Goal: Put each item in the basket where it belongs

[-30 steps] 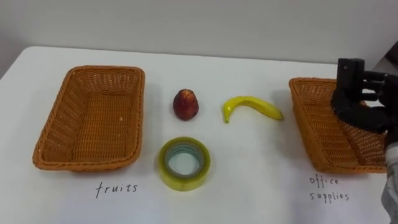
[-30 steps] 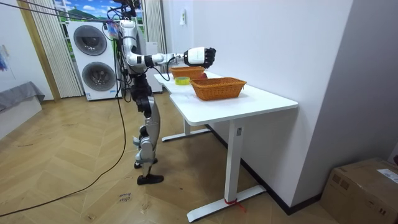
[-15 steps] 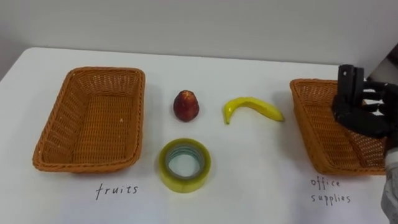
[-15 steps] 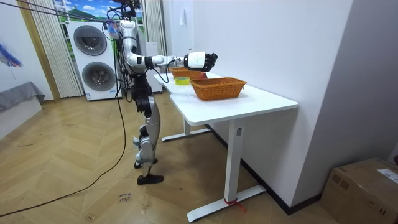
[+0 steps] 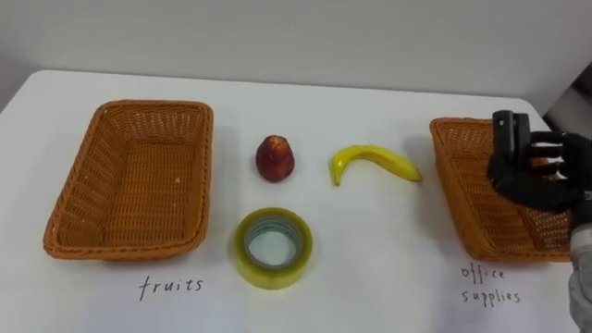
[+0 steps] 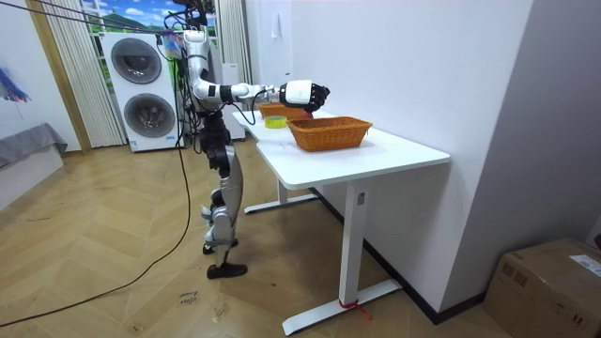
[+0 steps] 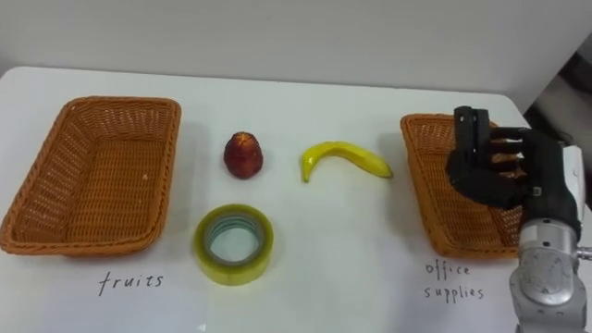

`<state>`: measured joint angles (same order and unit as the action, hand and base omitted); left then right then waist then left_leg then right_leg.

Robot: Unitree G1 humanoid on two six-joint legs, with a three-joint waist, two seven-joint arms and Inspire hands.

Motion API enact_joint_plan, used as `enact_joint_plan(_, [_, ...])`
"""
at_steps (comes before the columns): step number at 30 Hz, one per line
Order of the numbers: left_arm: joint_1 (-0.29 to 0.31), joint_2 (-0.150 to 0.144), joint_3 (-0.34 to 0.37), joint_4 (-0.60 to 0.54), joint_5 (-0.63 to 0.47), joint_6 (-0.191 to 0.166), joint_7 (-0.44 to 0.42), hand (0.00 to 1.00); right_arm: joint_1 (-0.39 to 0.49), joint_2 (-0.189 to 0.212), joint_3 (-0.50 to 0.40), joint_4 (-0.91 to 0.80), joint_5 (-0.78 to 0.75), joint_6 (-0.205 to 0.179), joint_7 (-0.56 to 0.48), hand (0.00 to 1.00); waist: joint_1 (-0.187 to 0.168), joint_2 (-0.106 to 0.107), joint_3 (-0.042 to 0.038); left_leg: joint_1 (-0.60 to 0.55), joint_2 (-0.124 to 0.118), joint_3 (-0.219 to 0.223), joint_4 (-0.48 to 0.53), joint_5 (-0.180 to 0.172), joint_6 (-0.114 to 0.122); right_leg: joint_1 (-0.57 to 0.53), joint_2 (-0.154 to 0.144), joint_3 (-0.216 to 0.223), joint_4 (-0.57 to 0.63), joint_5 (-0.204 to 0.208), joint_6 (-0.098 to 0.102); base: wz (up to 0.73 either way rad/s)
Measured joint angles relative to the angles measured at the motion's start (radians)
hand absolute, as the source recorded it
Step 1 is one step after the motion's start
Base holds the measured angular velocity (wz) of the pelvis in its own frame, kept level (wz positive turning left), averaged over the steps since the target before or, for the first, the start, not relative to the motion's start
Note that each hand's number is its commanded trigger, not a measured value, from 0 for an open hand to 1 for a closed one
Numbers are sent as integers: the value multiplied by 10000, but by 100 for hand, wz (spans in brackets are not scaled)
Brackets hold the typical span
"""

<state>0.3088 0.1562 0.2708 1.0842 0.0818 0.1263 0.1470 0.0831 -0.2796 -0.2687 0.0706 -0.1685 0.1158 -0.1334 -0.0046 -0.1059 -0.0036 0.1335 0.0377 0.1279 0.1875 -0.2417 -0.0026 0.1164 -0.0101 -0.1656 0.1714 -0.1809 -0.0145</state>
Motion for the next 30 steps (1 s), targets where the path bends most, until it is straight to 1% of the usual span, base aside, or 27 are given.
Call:
enact_joint_plan(4, [27,0,-4,0,0,95,22,0,1,0,5,-1,5,177,228,0,-5,-21,0,0,2,-3,4,0,0,7,-6,-6,-2,-1,1,0])
enact_joint_plan(7, [49,1,-7,-2,0,201,32,0,1,-1,6,-3,4,185,353,0,-4,-30,-6,1,3,-4,5,0,0,16,-10,-11,-3,-1,1,0])
enact_joint_plan(13, [114,1,-9,-10,0,258,180,0,0,-1,5,-4,2,189,467,0,-5,-53,-22,3,2,-8,6,0,0,33,-6,-26,-2,0,1,0])
enact_joint_plan(30, [115,2,-13,-32,0,277,225,0,1,0,5,-4,3,189,511,0,-6,-36,-19,2,7,-27,-5,-1,0,36,-6,-38,10,0,0,0])
